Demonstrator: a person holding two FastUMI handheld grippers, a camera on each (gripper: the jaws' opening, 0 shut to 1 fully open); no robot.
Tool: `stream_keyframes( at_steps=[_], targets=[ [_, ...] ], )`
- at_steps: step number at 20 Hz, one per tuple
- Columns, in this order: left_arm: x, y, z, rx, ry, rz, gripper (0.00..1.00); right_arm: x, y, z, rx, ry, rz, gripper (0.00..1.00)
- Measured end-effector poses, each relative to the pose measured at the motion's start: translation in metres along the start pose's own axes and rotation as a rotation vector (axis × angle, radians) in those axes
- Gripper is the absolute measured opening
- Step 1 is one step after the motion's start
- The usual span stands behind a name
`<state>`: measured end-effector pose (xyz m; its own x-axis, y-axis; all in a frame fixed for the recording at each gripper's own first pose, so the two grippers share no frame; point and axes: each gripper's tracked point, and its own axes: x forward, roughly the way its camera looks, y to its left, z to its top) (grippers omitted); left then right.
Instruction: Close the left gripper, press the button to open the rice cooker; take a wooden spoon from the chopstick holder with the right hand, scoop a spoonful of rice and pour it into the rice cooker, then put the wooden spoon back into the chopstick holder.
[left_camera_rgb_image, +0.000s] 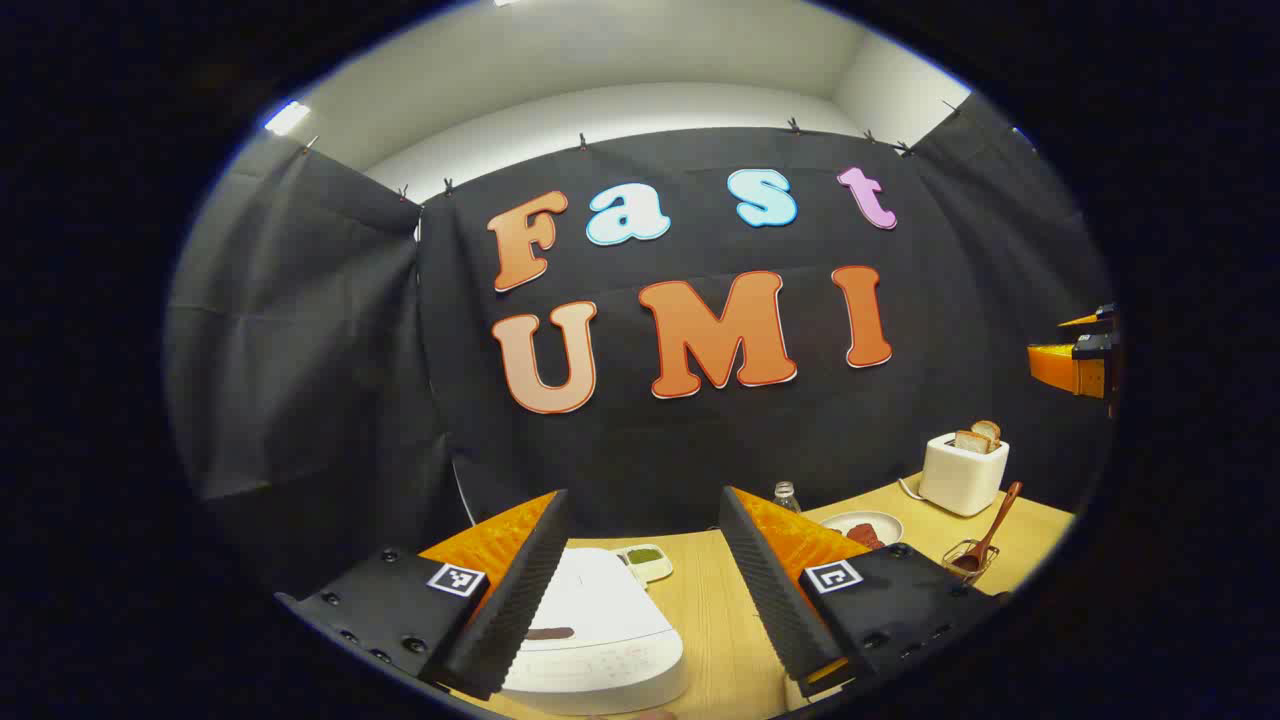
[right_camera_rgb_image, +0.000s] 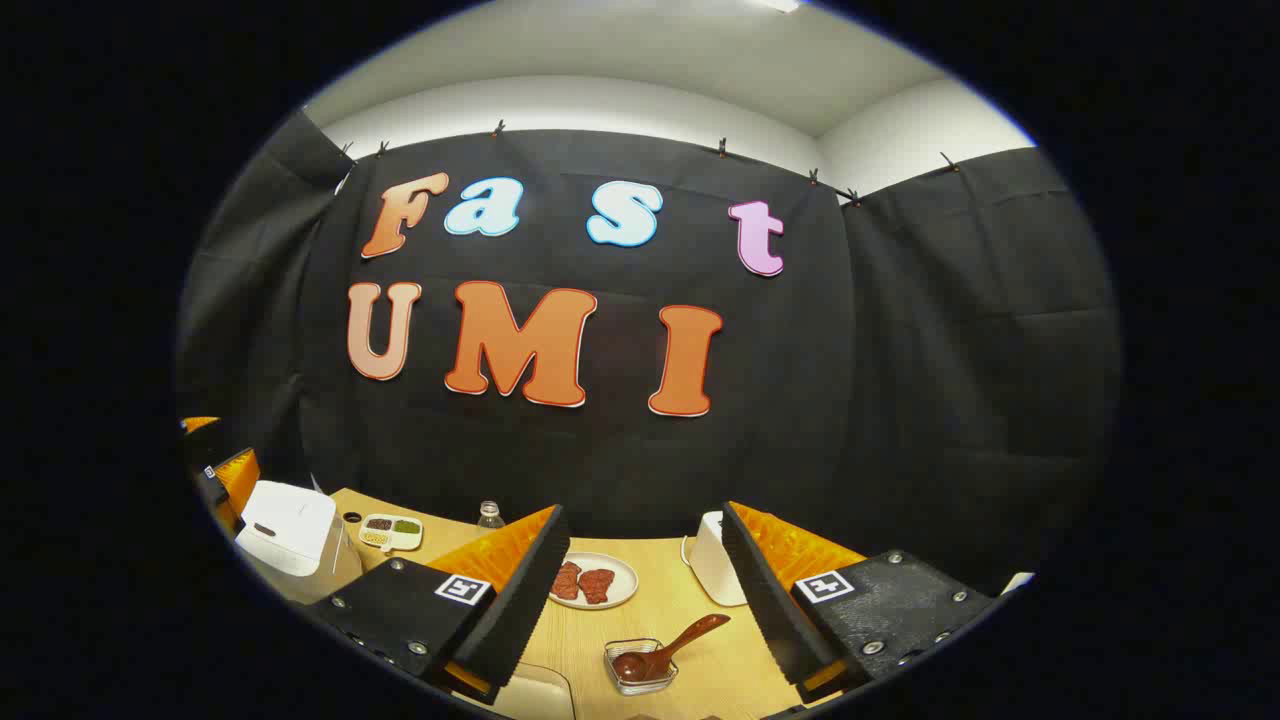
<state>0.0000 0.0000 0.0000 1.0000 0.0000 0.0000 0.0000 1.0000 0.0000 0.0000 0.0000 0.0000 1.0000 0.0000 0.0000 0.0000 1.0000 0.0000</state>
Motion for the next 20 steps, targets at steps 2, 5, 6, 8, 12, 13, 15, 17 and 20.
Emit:
stream_keyframes(
  at_steps=[2, 5, 6, 8, 12, 13, 15, 17, 20],
  targets=[
    [0.005, 0.001, 0.000, 0.018, -0.022, -0.049, 1.00, -0.010, 0.004, -0.003, -0.009, 0.011, -0.042, 0.95],
    [0.014, -0.003, -0.005, 0.011, -0.034, -0.140, 0.96, -0.031, 0.005, -0.006, -0.027, 0.041, -0.110, 0.95],
    [0.017, -0.003, -0.004, -0.002, -0.036, -0.157, 1.00, -0.037, 0.003, -0.006, -0.038, 0.045, -0.132, 0.95],
    [0.020, 0.005, -0.002, -0.008, -0.040, -0.164, 0.97, -0.048, 0.002, -0.004, -0.052, 0.055, -0.153, 0.95],
    [0.017, 0.016, 0.008, -0.050, -0.044, -0.160, 1.00, -0.052, 0.009, 0.006, -0.052, 0.045, -0.155, 0.95],
    [0.016, 0.019, 0.011, -0.064, -0.037, -0.161, 1.00, -0.053, 0.012, 0.009, -0.049, 0.038, -0.150, 0.95],
    [0.015, 0.025, 0.024, -0.094, -0.035, -0.164, 1.00, -0.051, 0.019, 0.013, -0.047, 0.027, -0.133, 0.95],
    [0.015, 0.035, 0.040, -0.105, -0.047, -0.153, 1.00, -0.047, 0.027, 0.016, -0.050, 0.015, -0.103, 0.95],
    [0.012, 0.048, 0.062, -0.115, -0.061, -0.115, 1.00, -0.041, 0.030, 0.014, -0.053, 0.011, -0.060, 0.95]
  ],
)
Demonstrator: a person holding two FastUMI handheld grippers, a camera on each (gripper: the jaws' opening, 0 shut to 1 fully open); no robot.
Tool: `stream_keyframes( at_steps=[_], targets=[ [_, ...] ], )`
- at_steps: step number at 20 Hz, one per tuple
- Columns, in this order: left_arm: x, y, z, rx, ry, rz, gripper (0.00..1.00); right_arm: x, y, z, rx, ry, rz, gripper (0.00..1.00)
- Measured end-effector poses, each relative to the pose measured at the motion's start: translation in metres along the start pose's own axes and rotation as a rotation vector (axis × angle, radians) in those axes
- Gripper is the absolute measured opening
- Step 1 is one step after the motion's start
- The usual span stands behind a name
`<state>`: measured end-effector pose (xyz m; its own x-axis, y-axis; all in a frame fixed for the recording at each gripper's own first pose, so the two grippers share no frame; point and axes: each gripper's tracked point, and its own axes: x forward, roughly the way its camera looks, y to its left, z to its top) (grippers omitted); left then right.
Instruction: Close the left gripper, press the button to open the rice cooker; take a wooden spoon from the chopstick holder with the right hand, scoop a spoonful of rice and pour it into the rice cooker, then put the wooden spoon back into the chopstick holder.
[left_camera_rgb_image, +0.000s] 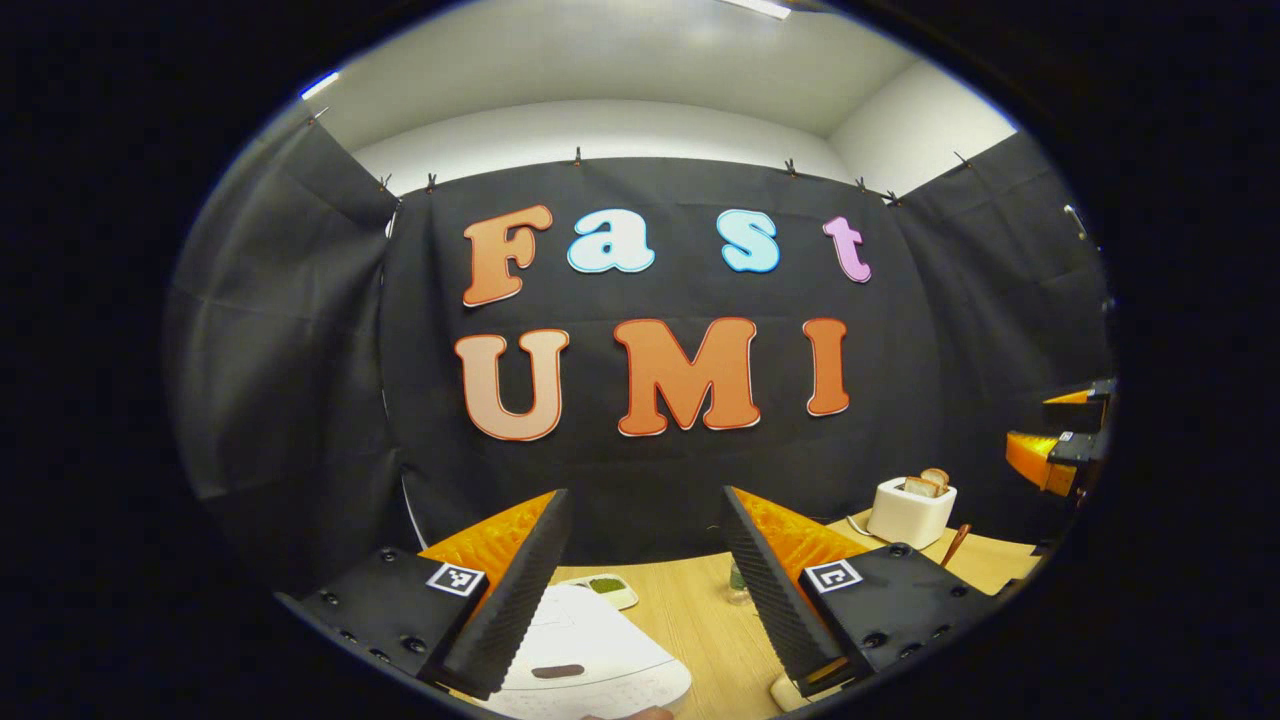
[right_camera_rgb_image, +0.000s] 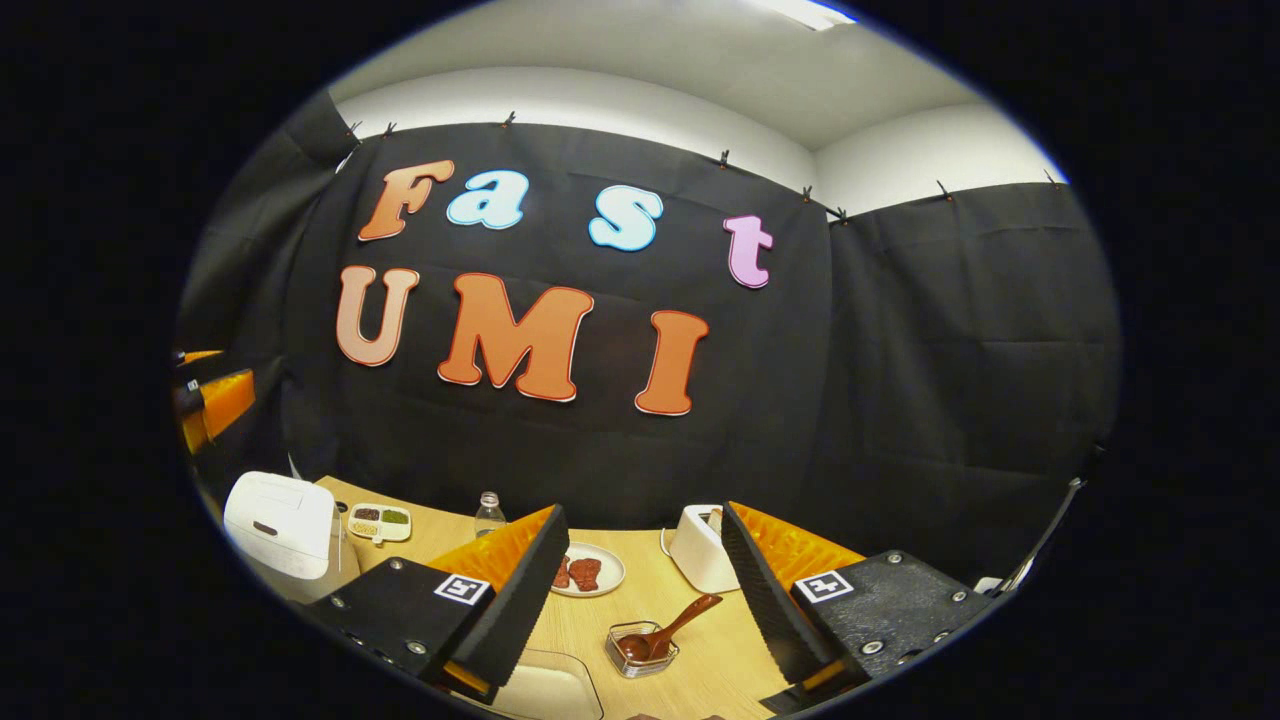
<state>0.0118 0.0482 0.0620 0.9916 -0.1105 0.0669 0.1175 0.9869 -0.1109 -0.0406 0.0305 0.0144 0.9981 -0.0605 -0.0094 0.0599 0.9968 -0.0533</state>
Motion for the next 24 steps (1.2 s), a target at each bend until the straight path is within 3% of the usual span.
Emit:
stream_keyframes(
  at_steps=[6, 13, 16, 18, 20, 24],
  targets=[
    [-0.014, 0.010, 0.021, -0.010, 0.003, 0.130, 0.98, 0.022, -0.016, 0.007, 0.022, -0.044, 0.077, 0.95],
    [-0.008, -0.005, 0.030, -0.023, 0.053, 0.144, 0.97, 0.040, -0.038, 0.012, 0.018, -0.078, 0.127, 0.97],
    [-0.004, 0.011, 0.026, -0.004, 0.092, 0.218, 0.42, 0.043, -0.050, 0.006, 0.018, -0.070, 0.125, 0.95],
    [0.001, 0.013, 0.016, -0.034, 0.138, 0.223, 0.05, 0.044, -0.059, 0.003, 0.024, -0.063, 0.114, 0.95],
    [0.006, 0.023, -0.007, -0.059, 0.247, 0.247, 0.10, 0.043, -0.068, -0.002, 0.027, -0.055, 0.096, 0.95],
    [0.009, 0.031, -0.079, -0.220, 0.542, 0.236, 0.07, 0.041, -0.080, -0.010, 0.029, -0.036, 0.065, 0.95]
  ],
)
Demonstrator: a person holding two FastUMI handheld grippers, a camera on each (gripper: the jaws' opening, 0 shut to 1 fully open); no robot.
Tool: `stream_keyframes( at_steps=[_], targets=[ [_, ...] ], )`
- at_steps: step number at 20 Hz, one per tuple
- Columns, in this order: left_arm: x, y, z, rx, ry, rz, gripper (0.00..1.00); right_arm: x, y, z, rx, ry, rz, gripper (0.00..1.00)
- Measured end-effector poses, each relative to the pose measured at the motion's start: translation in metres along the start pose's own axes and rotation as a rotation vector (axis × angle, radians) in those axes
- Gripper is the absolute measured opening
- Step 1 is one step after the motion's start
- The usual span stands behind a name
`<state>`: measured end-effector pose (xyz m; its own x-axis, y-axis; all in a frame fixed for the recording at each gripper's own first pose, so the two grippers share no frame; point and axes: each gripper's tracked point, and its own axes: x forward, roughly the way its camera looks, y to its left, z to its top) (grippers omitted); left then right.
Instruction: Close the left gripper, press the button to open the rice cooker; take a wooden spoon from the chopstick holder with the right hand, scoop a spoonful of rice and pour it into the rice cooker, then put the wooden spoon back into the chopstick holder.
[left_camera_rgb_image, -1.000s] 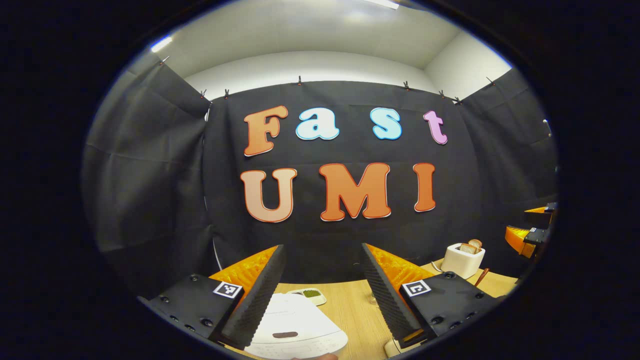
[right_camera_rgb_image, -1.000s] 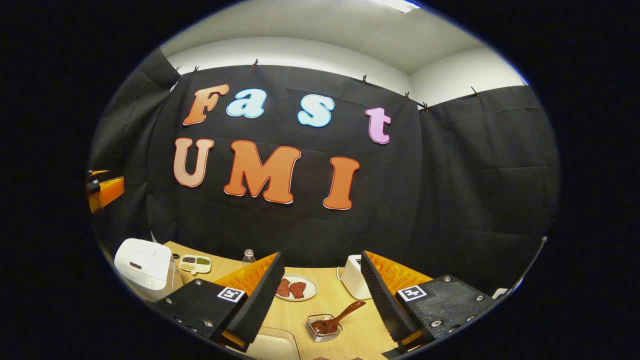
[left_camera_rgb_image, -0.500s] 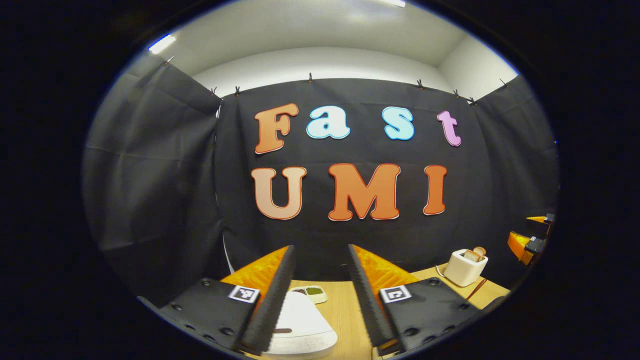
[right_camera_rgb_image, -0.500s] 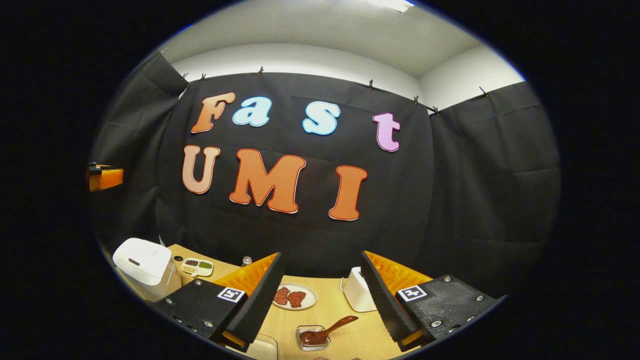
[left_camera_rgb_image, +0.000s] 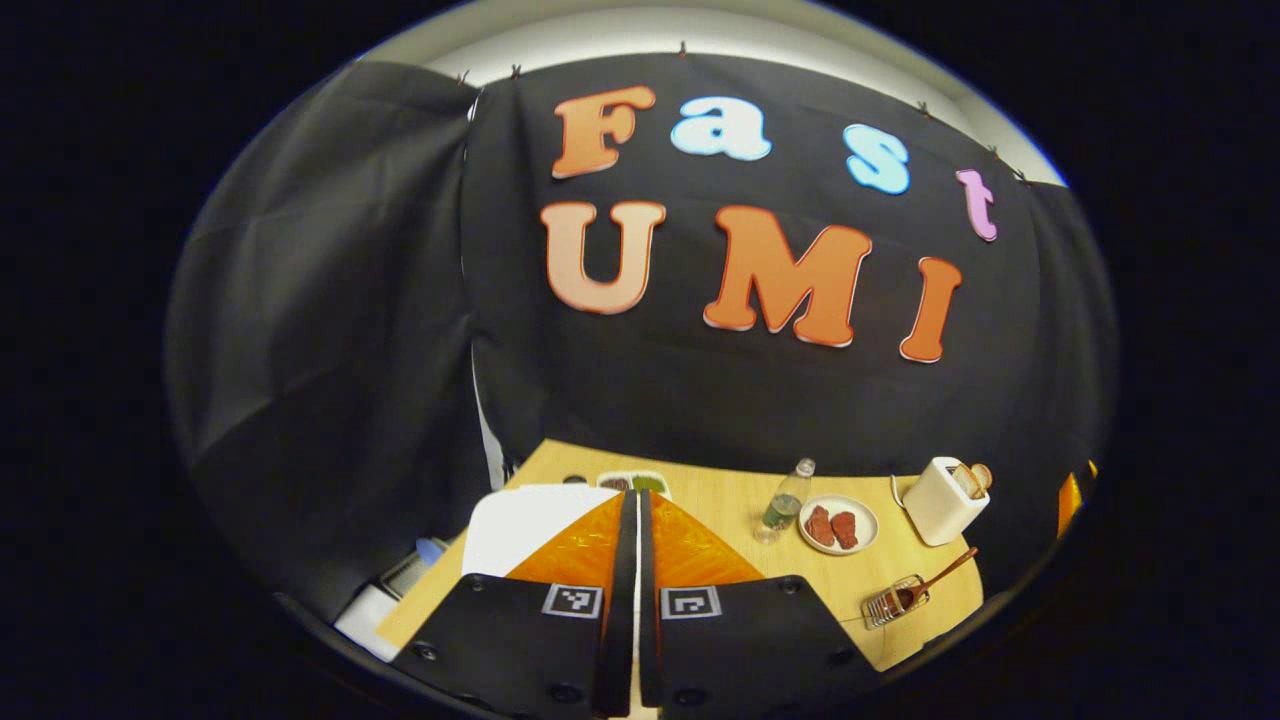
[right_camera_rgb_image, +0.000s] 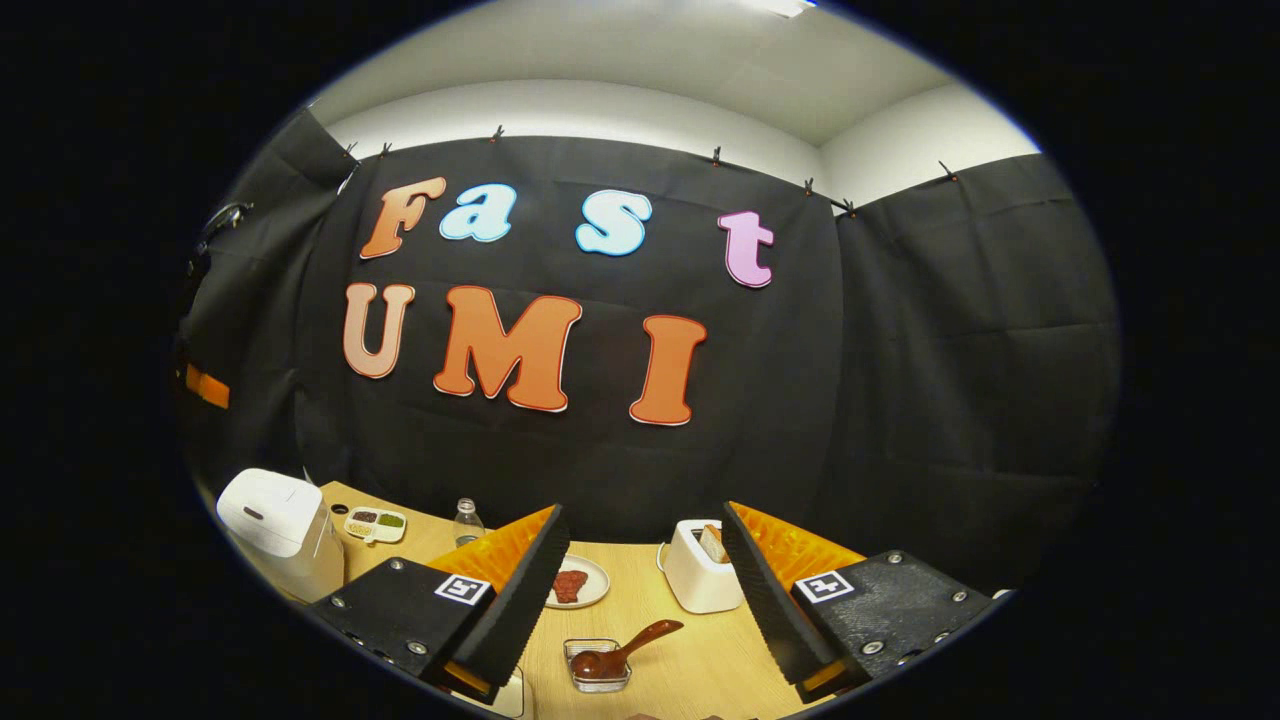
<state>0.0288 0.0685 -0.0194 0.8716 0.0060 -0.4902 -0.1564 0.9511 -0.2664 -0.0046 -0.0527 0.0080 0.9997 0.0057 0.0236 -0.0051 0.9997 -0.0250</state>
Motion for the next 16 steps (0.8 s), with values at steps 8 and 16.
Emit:
stream_keyframes(
  at_steps=[8, 16],
  targets=[
    [0.052, 0.032, -0.065, -0.104, 0.341, 0.005, 0.07, -0.009, -0.026, -0.023, 0.000, 0.058, -0.074, 0.95],
    [0.083, 0.074, -0.122, -0.269, 0.619, 0.037, 0.07, -0.012, -0.039, -0.045, -0.007, 0.119, -0.127, 0.95]
  ],
)
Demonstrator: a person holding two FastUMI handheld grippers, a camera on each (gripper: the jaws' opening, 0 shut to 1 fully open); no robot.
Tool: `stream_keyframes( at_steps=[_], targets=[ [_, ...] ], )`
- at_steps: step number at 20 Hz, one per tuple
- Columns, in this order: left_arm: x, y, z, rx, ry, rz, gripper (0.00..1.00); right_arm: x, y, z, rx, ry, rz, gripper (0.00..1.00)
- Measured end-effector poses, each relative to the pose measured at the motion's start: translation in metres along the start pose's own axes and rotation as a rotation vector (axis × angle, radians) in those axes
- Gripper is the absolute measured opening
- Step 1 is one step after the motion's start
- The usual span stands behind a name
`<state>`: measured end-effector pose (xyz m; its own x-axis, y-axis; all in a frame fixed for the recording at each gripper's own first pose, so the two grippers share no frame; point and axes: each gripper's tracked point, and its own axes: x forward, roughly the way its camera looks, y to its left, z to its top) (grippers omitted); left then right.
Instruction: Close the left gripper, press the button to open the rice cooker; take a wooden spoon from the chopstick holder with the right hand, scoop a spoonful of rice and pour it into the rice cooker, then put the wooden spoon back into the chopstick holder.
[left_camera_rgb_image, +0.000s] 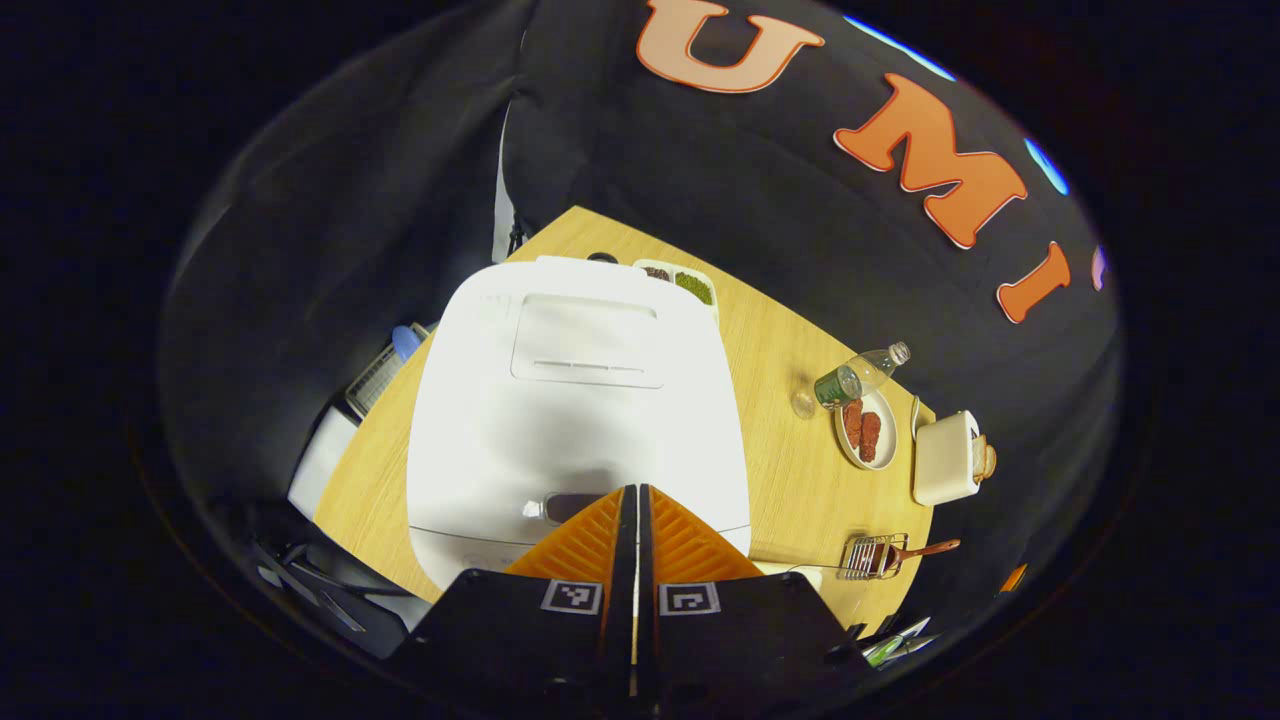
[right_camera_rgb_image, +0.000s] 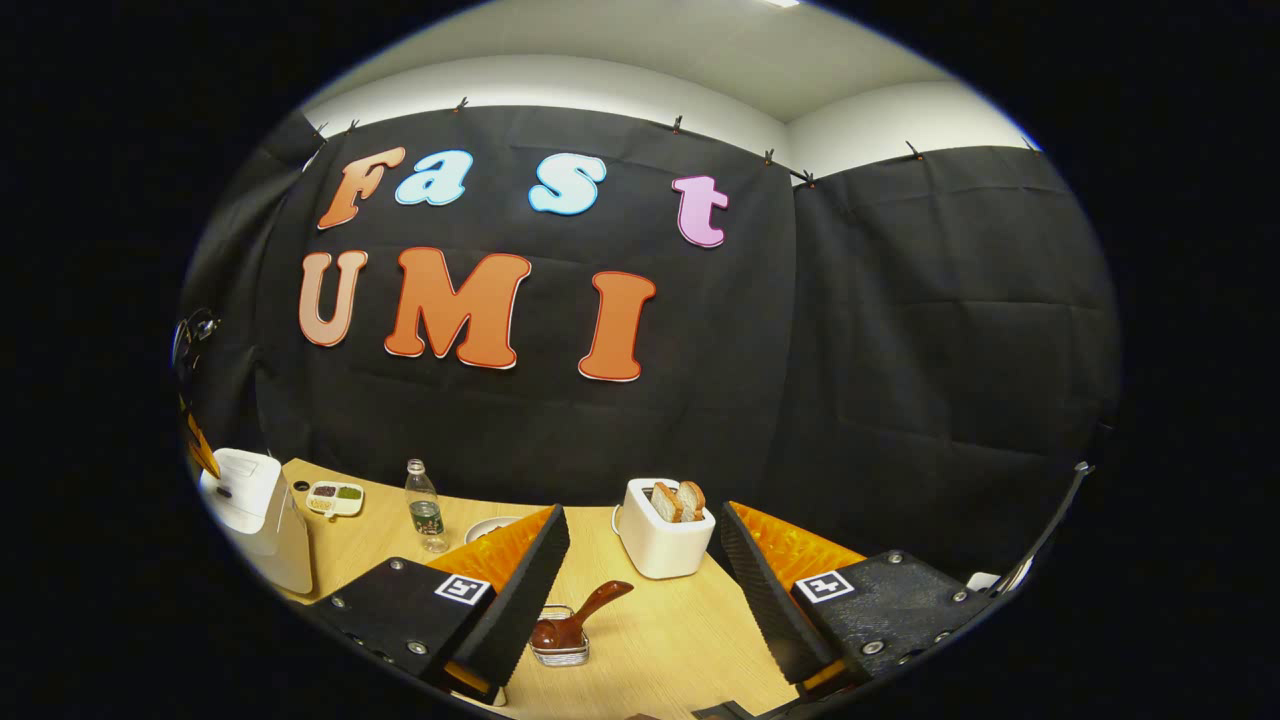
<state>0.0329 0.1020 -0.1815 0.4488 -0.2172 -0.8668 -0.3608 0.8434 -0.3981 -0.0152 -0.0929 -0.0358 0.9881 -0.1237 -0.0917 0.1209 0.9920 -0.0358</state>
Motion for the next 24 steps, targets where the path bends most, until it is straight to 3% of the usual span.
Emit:
stream_keyframes(
  at_steps=[6, 13, 16, 20, 21, 24],
  targets=[
    [0.021, 0.017, -0.004, -0.053, 0.039, 0.014, 0.06, 0.004, 0.002, -0.014, 0.008, 0.038, -0.016, 0.95],
    [0.020, 0.019, -0.011, 0.117, -0.049, 0.075, 0.07, 0.017, 0.018, -0.049, 0.055, 0.124, 0.025, 0.95],
    [-0.005, 0.013, 0.006, 0.151, -0.156, 0.068, 0.06, 0.022, 0.019, -0.066, 0.049, 0.170, 0.046, 0.95],
    [-0.048, -0.007, 0.060, 0.198, -0.403, 0.040, 0.02, 0.024, 0.018, -0.090, 0.029, 0.238, 0.053, 0.96],
    [-0.059, -0.010, 0.074, 0.208, -0.455, 0.041, 0.06, 0.024, 0.018, -0.097, 0.030, 0.259, 0.054, 0.96],
    [-0.084, -0.014, 0.107, 0.268, -0.600, 0.105, 0.06, 0.017, 0.019, -0.119, 0.044, 0.326, 0.058, 0.96]
  ],
)
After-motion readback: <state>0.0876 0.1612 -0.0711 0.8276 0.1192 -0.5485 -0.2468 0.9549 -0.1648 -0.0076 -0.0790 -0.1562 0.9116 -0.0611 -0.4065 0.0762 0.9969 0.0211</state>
